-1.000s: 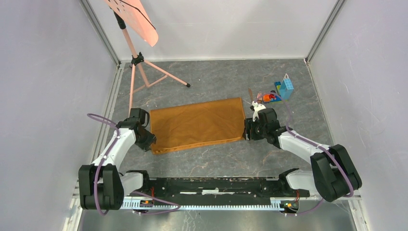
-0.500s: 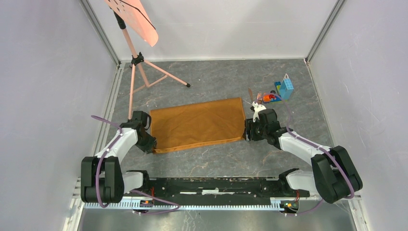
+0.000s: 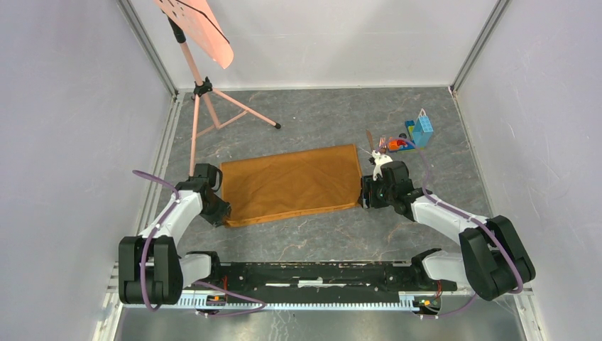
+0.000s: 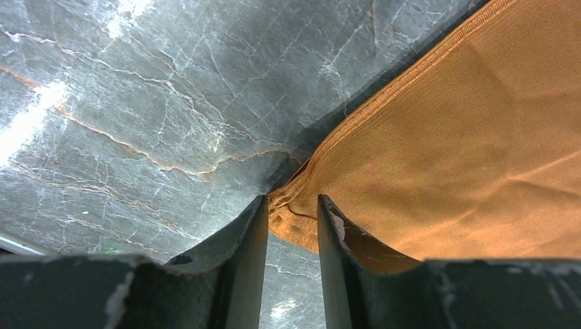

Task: Fold the napkin into a case and place the utensils inside
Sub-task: Smooth out the rectangle-folded napkin at the center of the board.

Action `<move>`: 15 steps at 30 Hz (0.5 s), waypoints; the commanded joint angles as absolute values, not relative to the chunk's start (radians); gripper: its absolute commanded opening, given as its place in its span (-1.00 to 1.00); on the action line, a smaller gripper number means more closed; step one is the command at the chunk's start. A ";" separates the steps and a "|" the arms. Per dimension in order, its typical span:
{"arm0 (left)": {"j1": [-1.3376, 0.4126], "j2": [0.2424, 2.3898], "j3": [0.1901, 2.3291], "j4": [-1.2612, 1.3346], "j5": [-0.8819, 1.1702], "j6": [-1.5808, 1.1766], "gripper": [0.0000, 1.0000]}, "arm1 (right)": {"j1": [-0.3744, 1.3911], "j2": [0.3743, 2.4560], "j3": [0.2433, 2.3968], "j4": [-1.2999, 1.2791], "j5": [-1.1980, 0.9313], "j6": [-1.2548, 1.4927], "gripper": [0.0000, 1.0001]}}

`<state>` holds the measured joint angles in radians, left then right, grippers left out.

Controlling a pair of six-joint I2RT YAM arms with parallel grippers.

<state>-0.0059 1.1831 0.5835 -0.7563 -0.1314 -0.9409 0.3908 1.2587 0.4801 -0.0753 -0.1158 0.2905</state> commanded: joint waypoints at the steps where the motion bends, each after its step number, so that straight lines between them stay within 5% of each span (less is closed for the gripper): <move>1: -0.002 1.151 0.624 -0.773 -0.178 -0.927 -0.21 | 0.396 1.235 0.470 -0.045 -0.124 0.289 0.23; 15: -0.002 1.163 0.616 -0.755 -0.175 -0.917 -0.60 | 0.400 1.241 0.463 -0.038 -0.127 0.290 0.22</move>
<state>-0.0059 1.1843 0.5880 -0.7536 -0.1555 -0.9401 0.3931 1.2572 0.4751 -0.0662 -0.1207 0.2905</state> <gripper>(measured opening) 0.213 0.614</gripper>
